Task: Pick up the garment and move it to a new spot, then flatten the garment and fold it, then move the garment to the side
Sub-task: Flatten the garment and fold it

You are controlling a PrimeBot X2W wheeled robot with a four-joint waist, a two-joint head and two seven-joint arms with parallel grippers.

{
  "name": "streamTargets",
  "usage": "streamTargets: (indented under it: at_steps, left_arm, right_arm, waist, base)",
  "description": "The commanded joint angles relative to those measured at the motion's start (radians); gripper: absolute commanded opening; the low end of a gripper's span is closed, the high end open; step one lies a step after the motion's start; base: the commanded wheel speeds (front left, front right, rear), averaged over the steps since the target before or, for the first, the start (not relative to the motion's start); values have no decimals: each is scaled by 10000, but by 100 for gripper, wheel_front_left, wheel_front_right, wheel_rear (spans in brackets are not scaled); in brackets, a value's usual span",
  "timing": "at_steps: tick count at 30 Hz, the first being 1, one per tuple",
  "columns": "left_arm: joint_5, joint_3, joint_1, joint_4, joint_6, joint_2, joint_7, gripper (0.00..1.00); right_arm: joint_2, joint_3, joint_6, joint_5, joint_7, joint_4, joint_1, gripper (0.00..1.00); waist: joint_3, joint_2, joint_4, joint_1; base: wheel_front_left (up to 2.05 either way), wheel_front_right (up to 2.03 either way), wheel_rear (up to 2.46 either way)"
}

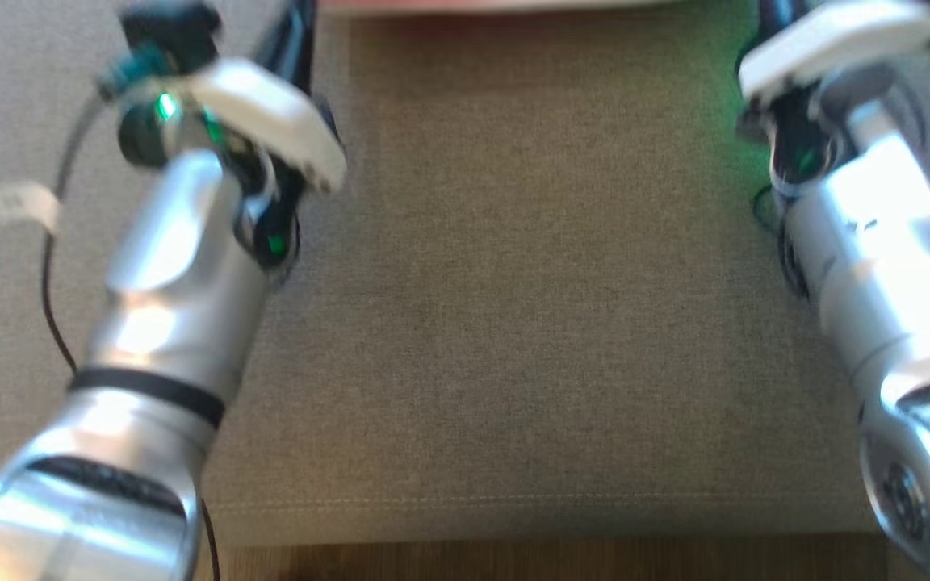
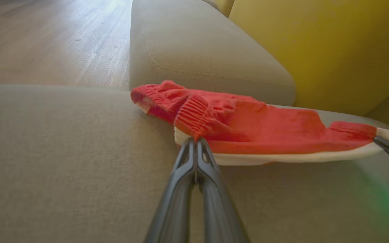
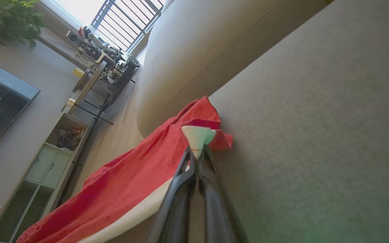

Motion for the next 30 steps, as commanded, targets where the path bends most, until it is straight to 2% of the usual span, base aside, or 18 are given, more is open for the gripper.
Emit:
streamTargets:
  at_steps: [1, 11, 20, 30]
  left_arm:
    - [122, 147, -43, -390, -17, 370, -124, 0]
    - [1314, -537, 2298, -1481, 217, 471, -130, 0]
    - [1583, -731, 3796, -1951, 401, 473, -131, 0]
    - [1515, -969, 5770, -2464, 547, 603, -116, 0]
  right_arm:
    - [46, 150, -2, 9, 27, -242, 92, 0]
    - [-603, 678, -2, -20, 679, -135, 1351, 0]
    - [-1164, 1485, -2, -375, 1430, -213, 2495, 0]
    - [-1965, 2374, -2, -572, 2873, -692, 4158, 0]
  waist:
    - [-249, 0, 79, -1]
    - [-1419, 0, 231, -1]
    - [-2556, 0, 171, -1]
    - [-3979, 0, 71, -1]
  base:
    - [0, 0, 0]
    - [0, 0, 0]
    - [0, 0, 0]
    - [0, 0, 0]
